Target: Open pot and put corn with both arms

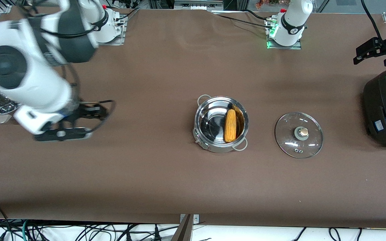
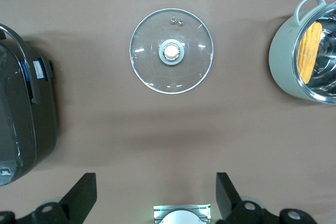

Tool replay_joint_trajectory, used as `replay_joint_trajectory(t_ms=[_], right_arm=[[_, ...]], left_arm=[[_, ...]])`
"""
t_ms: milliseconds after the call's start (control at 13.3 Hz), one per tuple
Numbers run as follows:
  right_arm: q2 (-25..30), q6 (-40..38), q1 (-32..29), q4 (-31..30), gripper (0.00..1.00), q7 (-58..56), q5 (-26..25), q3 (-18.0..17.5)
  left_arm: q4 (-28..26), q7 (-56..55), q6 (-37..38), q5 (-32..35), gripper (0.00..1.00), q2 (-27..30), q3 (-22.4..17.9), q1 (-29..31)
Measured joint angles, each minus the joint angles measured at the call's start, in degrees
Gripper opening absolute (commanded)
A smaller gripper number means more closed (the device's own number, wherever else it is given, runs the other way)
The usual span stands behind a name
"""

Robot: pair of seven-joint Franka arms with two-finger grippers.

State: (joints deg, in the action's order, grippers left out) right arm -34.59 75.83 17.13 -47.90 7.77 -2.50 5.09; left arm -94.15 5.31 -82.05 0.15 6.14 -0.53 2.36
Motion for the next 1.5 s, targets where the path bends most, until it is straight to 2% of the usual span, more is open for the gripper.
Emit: replay_joint_trajectory(t_ms=[376, 527, 677, 827, 978, 1128, 1279, 1504], right_arm=[[0.4, -2.2, -17.5, -0.9, 1.0, -13.9, 4.2, 0.0], [0.4, -2.2, -19.4, -1.1, 1.0, -14.6, 3.8, -0.1], [1.3, -2.0, -18.7, -2.7, 1.0, -14.3, 1.9, -0.3], [6.7, 2.7, -18.3, -10.5, 1.0, -14.3, 1.6, -0.4], [16.1, 7.1, -18.3, -21.4, 1.0, -14.3, 2.5, -0.4], [23.8, 7.6, -18.3, -30.2, 1.0, -14.3, 2.7, -0.6], [27.3, 8.4, -18.3, -35.0, 1.0, -14.3, 2.7, -0.7], [28.6, 9.6, -18.2, -39.6, 1.0, -14.3, 2.7, -1.2]], left_arm=[[0.0, 0.0, 0.1, 0.0, 1.0, 0.0, 0.0, 0.0], [0.0, 0.0, 0.1, 0.0, 1.0, 0.0, 0.0, 0.0], [0.0, 0.0, 0.1, 0.0, 1.0, 0.0, 0.0, 0.0], [0.0, 0.0, 0.1, 0.0, 1.0, 0.0, 0.0, 0.0], [0.1, 0.0, 0.2, 0.0, 1.0, 0.0, 0.1, -0.1], [0.1, 0.0, 0.2, 0.0, 1.0, 0.0, 0.2, -0.1], [0.1, 0.0, 0.2, 0.0, 1.0, 0.0, 0.3, -0.1], [0.1, 0.0, 0.2, 0.0, 1.0, 0.0, 0.3, -0.1]])
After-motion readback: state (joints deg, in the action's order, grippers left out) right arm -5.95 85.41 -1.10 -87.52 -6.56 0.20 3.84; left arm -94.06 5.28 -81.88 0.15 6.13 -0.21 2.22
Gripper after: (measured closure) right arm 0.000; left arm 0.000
